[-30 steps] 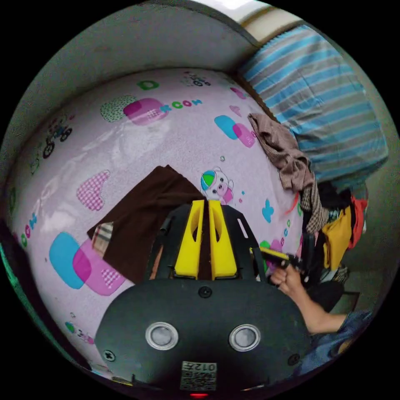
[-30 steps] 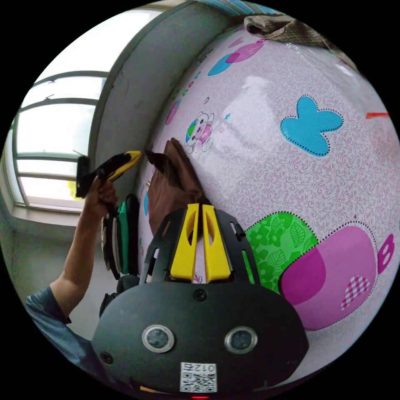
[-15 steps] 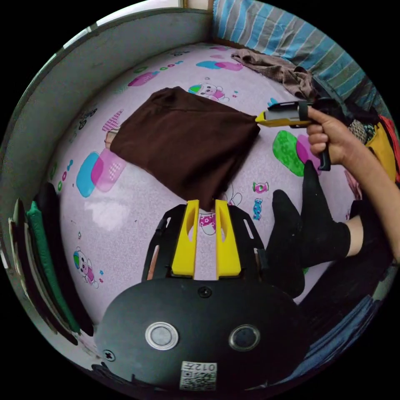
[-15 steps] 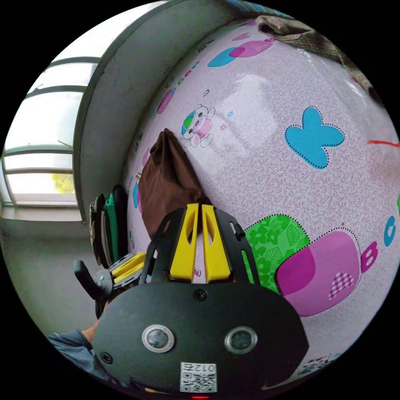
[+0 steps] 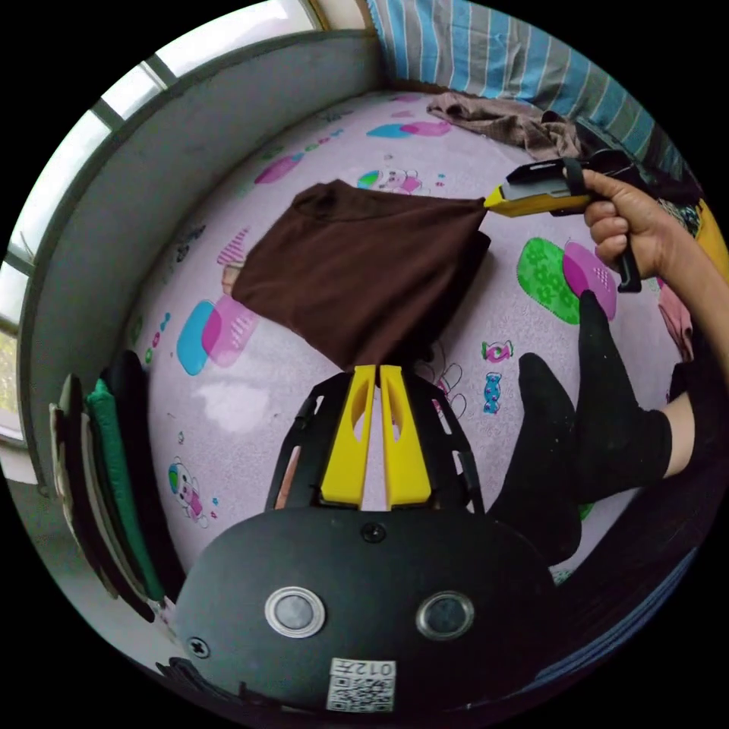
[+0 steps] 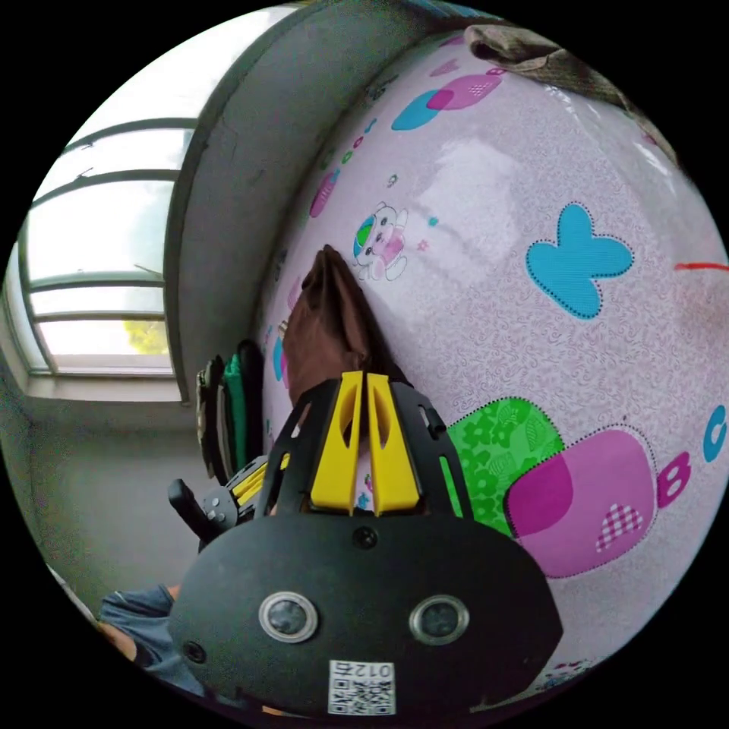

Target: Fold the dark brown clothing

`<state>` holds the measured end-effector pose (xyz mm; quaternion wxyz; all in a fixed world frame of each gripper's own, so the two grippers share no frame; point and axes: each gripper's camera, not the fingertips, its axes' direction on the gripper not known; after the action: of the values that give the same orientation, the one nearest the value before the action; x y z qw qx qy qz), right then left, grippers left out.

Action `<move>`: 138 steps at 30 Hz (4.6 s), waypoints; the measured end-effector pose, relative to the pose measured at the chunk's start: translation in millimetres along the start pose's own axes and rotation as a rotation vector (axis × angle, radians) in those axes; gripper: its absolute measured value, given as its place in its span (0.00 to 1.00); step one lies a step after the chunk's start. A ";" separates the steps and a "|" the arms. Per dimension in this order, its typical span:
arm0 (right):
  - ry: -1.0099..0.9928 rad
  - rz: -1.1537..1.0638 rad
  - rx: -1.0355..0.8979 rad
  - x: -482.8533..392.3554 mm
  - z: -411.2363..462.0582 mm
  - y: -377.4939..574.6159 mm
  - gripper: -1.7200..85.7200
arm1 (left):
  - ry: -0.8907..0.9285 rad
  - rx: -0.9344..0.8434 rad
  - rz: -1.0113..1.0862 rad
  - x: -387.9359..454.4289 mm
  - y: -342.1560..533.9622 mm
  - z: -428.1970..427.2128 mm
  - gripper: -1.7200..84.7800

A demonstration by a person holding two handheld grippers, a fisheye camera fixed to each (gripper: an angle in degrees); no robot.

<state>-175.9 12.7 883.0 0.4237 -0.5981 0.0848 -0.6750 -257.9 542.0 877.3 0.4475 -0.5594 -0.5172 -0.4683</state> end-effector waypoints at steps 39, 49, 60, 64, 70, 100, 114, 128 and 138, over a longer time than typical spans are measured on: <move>0.126 0.068 -0.175 -47.0 -10.3 3.2 0.01 | 0.076 -0.075 -0.093 -8.1 66.1 -7.6 0.02; 0.121 0.056 -0.172 -76.7 -17.7 7.8 0.01 | -0.007 0.028 0.040 -17.2 85.3 -38.0 0.04; 0.120 0.045 -0.203 -114.5 -20.4 19.4 0.01 | 0.071 -0.143 0.136 -32.6 74.8 17.3 0.02; 0.180 0.047 -0.196 -133.4 -28.7 19.0 0.01 | 0.190 -0.099 0.012 -84.3 82.6 6.3 0.02; 0.235 -0.130 -0.084 -197.6 -37.6 -1.2 0.03 | 0.309 0.039 -0.200 -180.1 72.0 -1.2 0.03; 0.532 -0.656 -0.160 -441.6 118.3 -86.2 0.05 | 0.302 0.073 -0.158 -239.2 71.5 80.2 0.03; 0.553 -0.762 -0.368 -501.0 191.6 -89.8 0.01 | 0.376 0.037 -0.034 -225.2 84.1 111.9 0.03; 0.319 -0.724 -0.310 -493.9 100.9 -33.3 0.01 | 0.498 0.115 -0.151 -290.9 88.8 129.6 0.03; 0.284 -0.661 -0.333 -469.4 122.5 34.3 0.01 | 0.517 0.120 -0.086 -379.0 11.0 156.8 0.03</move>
<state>-86.9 355.4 549.6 0.0648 -0.5542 0.0538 -0.8281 -247.4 635.3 477.9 0.5768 -0.3716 -0.4357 -0.5826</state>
